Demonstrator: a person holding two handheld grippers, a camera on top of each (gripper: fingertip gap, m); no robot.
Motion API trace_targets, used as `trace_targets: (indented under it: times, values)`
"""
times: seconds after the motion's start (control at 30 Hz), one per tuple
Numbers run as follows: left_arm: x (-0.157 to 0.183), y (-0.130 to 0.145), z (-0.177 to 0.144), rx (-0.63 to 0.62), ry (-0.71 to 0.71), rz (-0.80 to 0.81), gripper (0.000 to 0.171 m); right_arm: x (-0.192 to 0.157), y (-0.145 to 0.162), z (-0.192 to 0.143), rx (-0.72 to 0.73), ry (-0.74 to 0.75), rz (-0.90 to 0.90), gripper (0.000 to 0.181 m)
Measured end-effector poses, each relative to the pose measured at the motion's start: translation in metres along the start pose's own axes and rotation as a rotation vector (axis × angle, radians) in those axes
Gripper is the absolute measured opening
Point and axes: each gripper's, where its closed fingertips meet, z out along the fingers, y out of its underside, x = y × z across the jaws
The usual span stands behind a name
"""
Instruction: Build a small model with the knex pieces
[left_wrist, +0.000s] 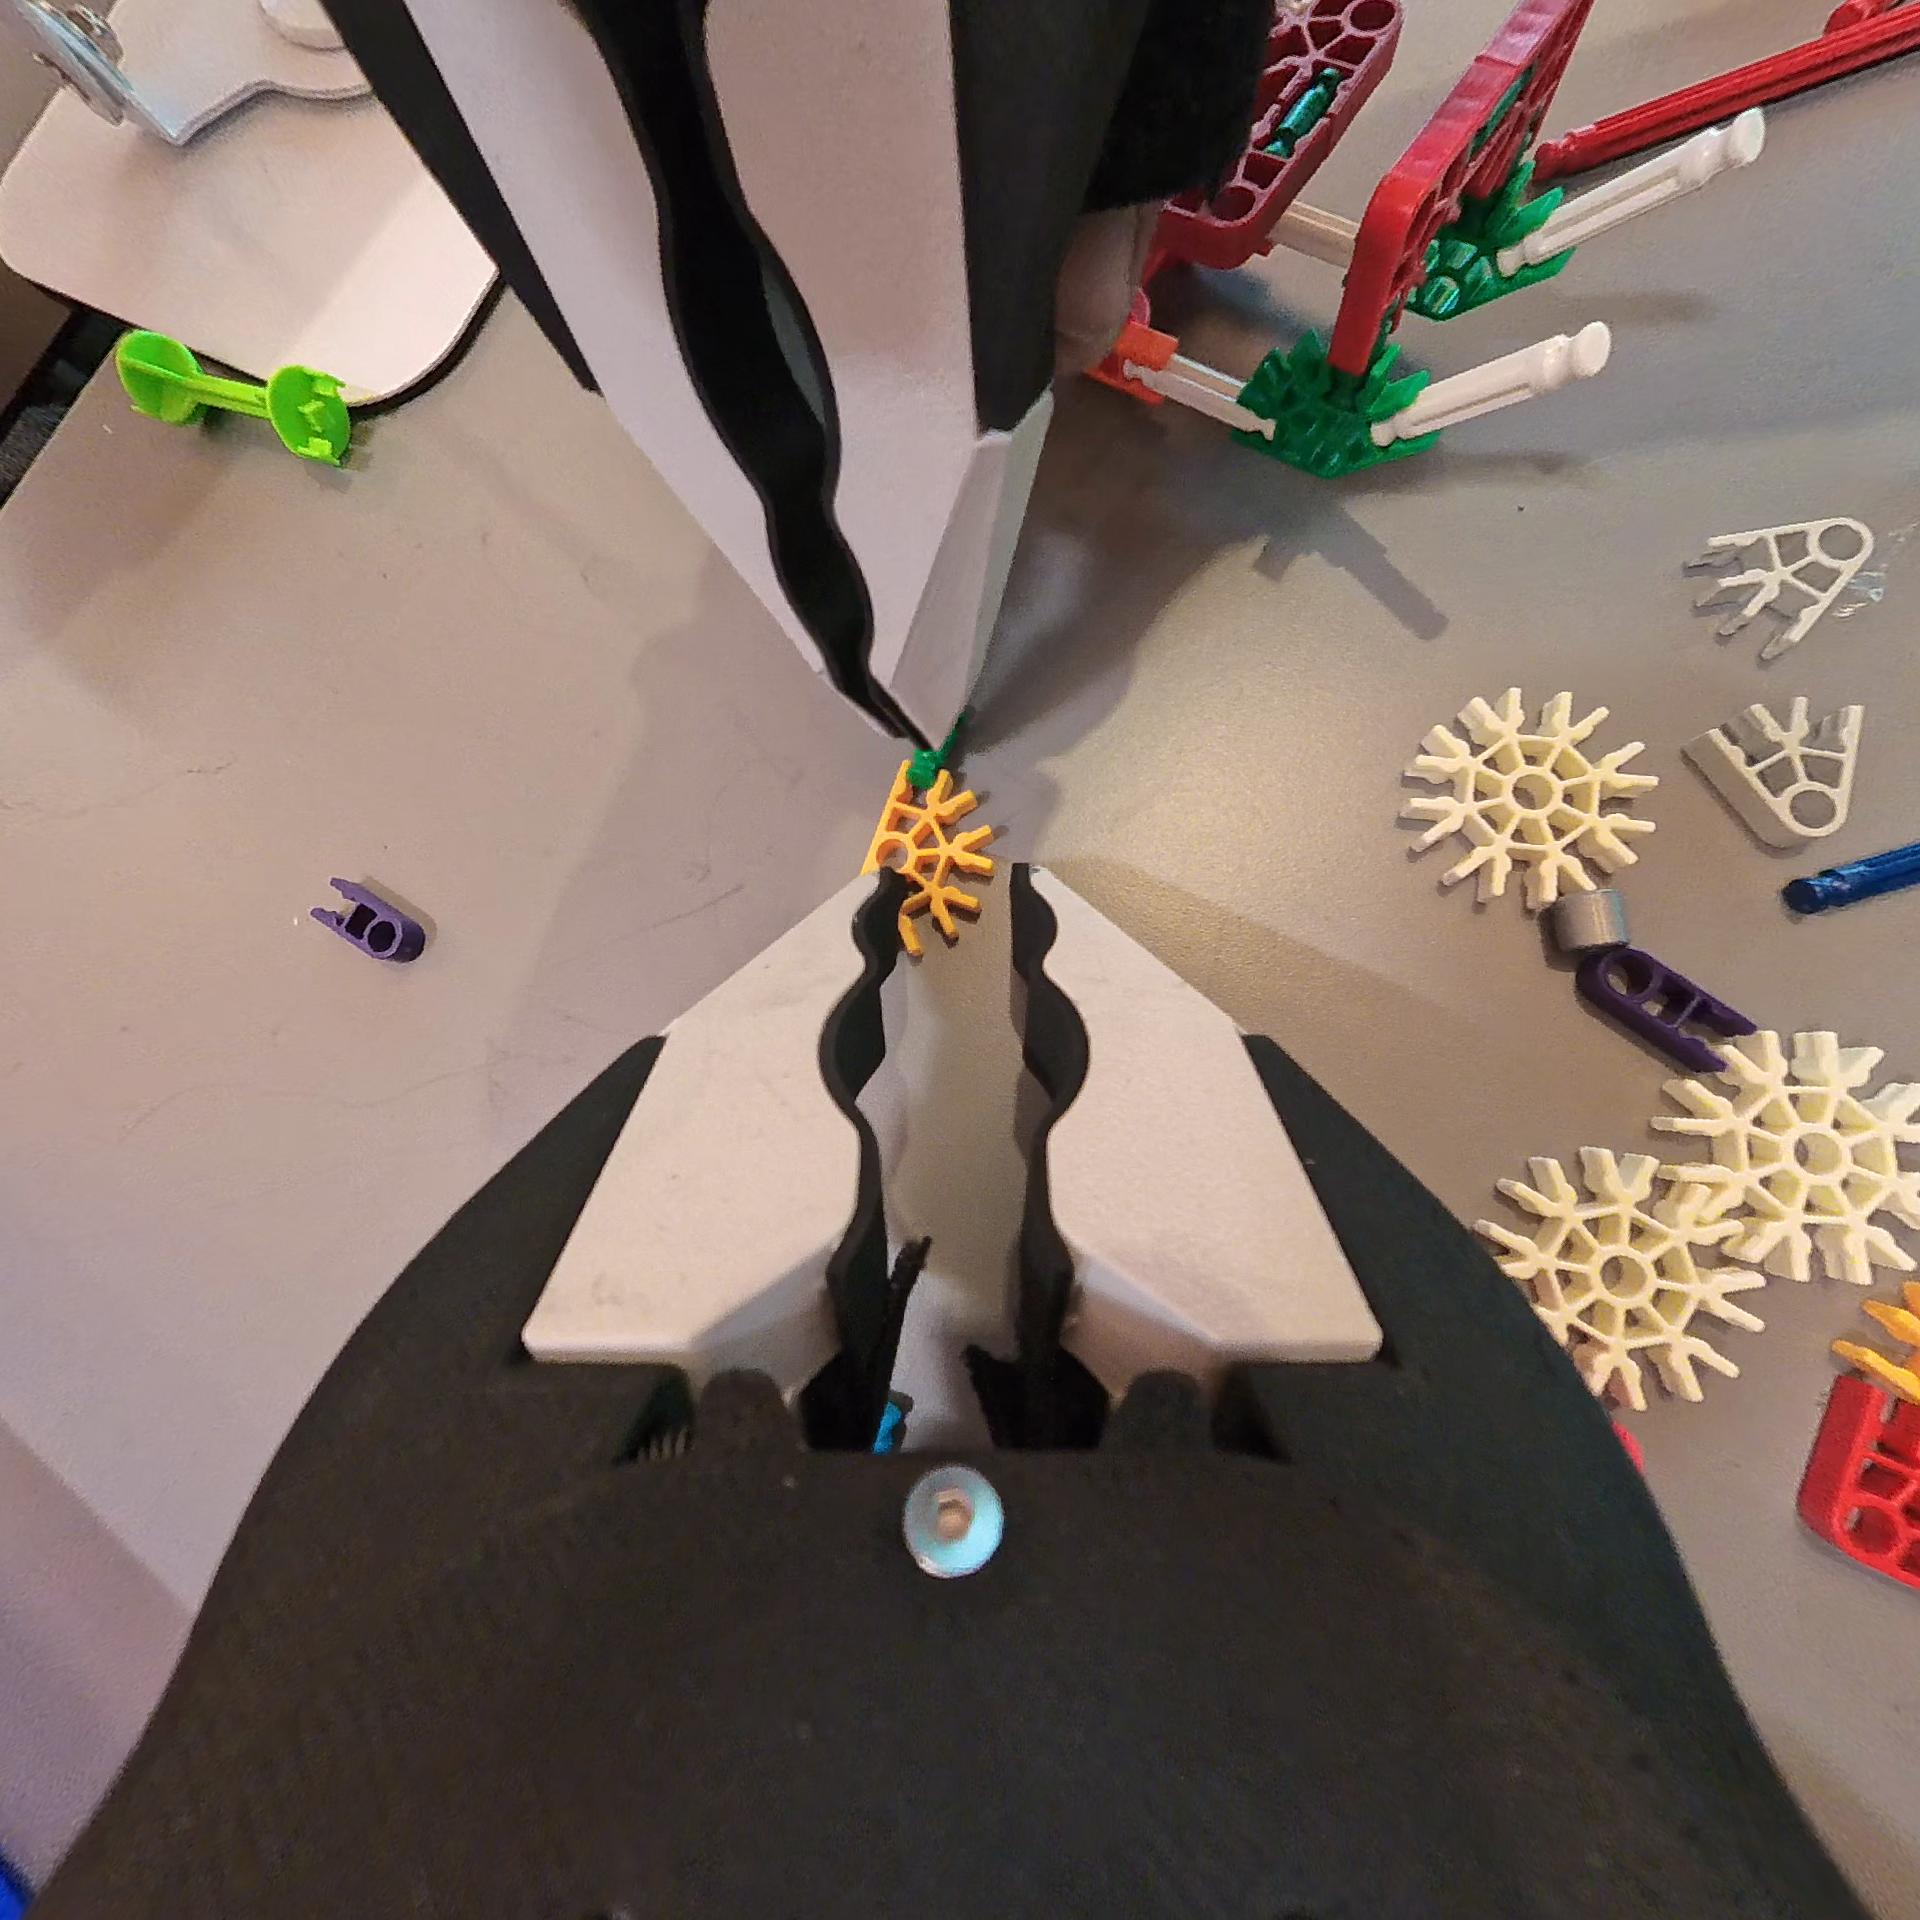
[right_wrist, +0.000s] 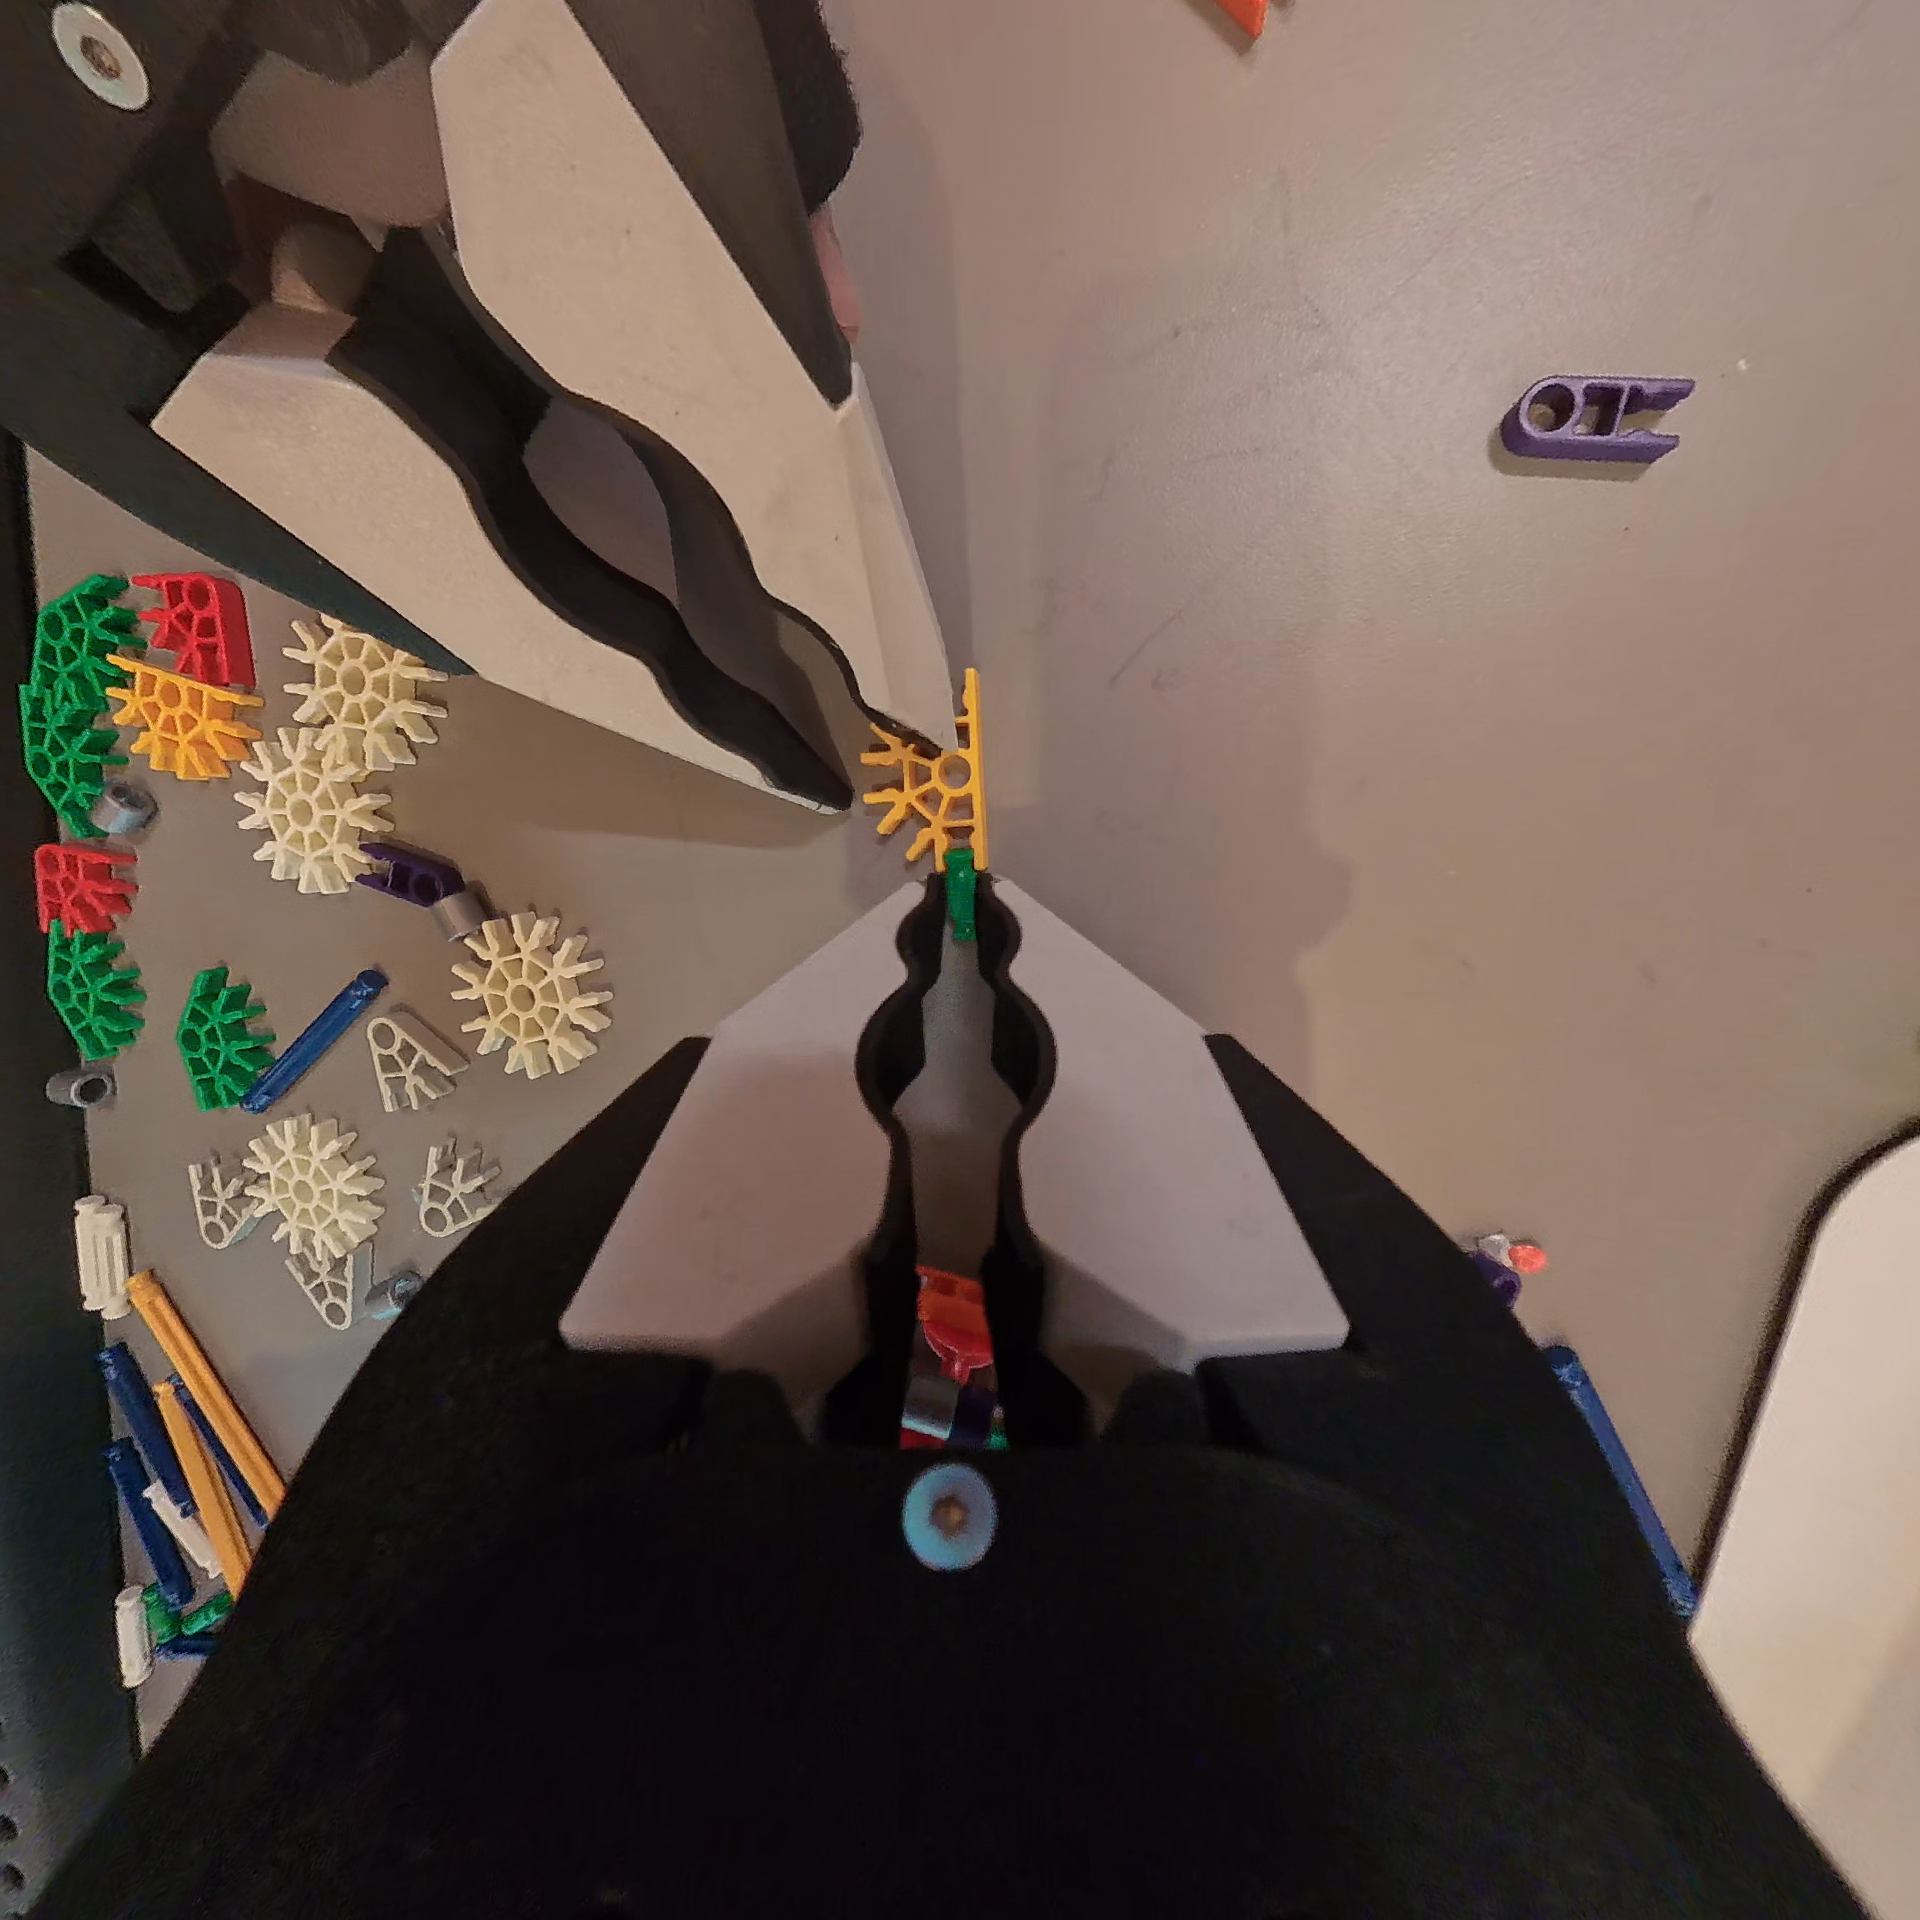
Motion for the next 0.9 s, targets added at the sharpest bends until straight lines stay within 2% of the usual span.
trace_targets:
  times: [0.57,0.9]
  values:
    - [-0.0011,-0.0004,0.0004,0.003,0.007,0.006,0.018,0.0002,0.0017,0.0057,-0.079,0.009,-0.056,0.003]
    - [-0.0016,-0.0003,0.0006,0.004,0.010,0.012,0.019,0.0012,0.0009,0.0056,-0.065,-0.013,-0.009,0.004]
